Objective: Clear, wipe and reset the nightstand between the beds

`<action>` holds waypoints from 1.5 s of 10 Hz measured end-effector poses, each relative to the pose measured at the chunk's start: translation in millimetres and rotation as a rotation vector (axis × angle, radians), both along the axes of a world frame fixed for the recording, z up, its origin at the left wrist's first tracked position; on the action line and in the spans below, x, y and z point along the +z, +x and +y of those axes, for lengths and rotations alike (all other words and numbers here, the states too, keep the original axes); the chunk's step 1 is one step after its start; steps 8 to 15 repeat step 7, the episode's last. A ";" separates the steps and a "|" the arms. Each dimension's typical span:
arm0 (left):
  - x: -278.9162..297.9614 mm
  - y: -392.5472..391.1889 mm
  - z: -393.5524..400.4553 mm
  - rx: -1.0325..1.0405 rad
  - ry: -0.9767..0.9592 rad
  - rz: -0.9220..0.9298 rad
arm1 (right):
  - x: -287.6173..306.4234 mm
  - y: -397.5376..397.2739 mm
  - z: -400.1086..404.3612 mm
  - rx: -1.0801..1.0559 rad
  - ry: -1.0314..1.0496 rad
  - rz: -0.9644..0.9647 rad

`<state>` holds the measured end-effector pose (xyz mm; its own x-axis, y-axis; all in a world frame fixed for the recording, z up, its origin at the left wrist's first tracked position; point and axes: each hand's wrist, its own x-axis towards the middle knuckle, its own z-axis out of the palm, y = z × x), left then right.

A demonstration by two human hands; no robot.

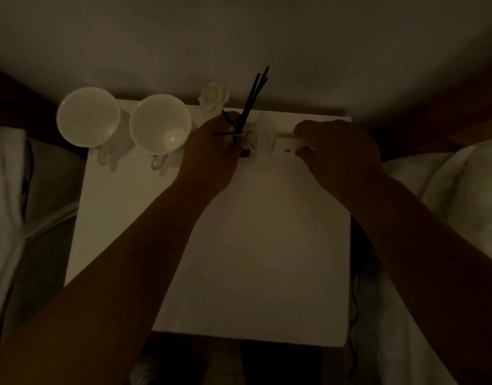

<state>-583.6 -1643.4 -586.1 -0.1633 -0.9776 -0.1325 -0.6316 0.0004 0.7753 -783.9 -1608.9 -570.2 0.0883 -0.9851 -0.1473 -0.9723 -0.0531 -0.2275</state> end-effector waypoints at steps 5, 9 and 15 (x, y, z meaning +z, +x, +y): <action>0.8 -0.4 19.4 0.073 0.085 0.035 | 10.6 1.0 -2.7 -0.058 -0.021 -0.038; 2.9 18.0 69.5 0.010 0.155 -0.139 | 19.4 16.1 36.1 -0.105 -0.133 0.015; 2.9 18.0 69.5 0.010 0.155 -0.139 | 19.4 16.1 36.1 -0.105 -0.133 0.015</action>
